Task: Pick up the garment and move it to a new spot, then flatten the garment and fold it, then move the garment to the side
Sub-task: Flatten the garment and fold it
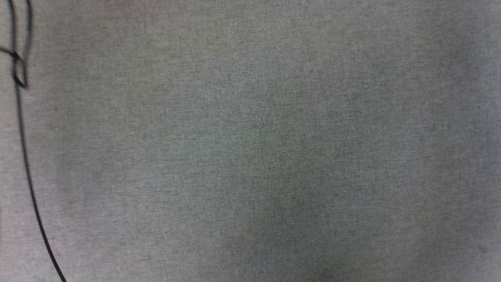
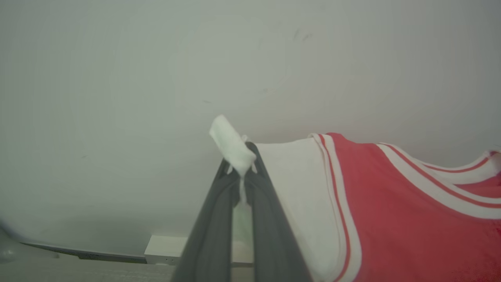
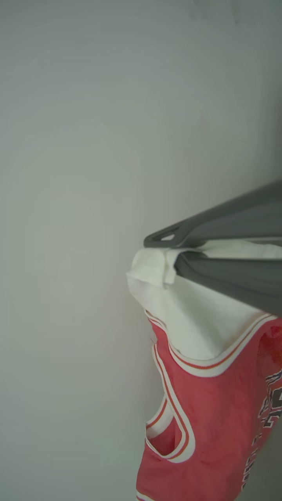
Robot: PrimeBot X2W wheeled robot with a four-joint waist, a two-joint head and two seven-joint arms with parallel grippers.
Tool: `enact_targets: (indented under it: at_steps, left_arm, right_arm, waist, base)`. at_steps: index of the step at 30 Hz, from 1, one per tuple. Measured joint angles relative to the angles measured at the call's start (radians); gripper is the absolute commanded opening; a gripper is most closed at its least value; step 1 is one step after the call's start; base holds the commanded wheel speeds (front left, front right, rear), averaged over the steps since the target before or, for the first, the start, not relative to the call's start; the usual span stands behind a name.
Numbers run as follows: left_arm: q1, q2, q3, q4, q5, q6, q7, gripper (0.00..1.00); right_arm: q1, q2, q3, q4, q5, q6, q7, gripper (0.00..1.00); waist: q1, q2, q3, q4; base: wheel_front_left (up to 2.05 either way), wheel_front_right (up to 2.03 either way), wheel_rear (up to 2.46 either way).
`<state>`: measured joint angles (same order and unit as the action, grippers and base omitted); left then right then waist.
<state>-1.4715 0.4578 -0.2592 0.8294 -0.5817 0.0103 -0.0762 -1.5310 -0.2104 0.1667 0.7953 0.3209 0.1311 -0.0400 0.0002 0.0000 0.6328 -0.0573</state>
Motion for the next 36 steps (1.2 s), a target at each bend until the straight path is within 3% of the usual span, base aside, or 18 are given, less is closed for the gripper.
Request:
enact_targets:
  at_steps: [6, 11, 19, 29, 36]
  left_arm:
    - [0.196, -0.012, 0.021, -0.018, -0.045, -0.016, -0.068, 0.0]
    - [0.449, -0.021, 0.055, -0.063, -0.093, -0.028, -0.137, 0.0]
    - [0.833, -0.046, 0.105, -0.183, -0.146, -0.048, -0.178, 0.0]
    - [1.297, -0.088, 0.157, -0.402, -0.193, 0.028, -0.179, 0.0]
    - [1.515, -0.06, 0.134, -0.543, -0.163, 0.08, -0.146, 0.0]
  right_arm:
    - [0.218, -0.043, 0.081, -0.043, 0.099, 0.0, -0.053, 0.0]
    - [0.468, -0.063, 0.122, -0.086, 0.176, 0.0, -0.083, 0.0]
    - [0.83, -0.085, 0.126, -0.157, 0.205, 0.0, -0.094, 0.0]
    - [1.214, -0.077, 0.02, -0.295, 0.215, 0.0, -0.041, 0.0]
    - [1.469, -0.02, -0.117, -0.428, 0.182, 0.001, 0.029, 0.0]
  waist:
    - [0.0, 0.0, -0.039, 0.008]
    - [-0.0002, 0.0, -0.11, 0.015]
    - [-0.0003, 0.0, -0.255, 0.024]
    - [-0.0005, 0.0001, -0.454, 0.033]
    - [-0.0006, 0.0001, -0.54, 0.054]
  base:
    - [0.0, 0.0, 0.0]
    - [0.0, 0.0, 0.0]
    - [0.0, 0.0, 0.0]
    - [0.0, 0.0, 0.0]
    - [0.0, 0.0, 0.0]
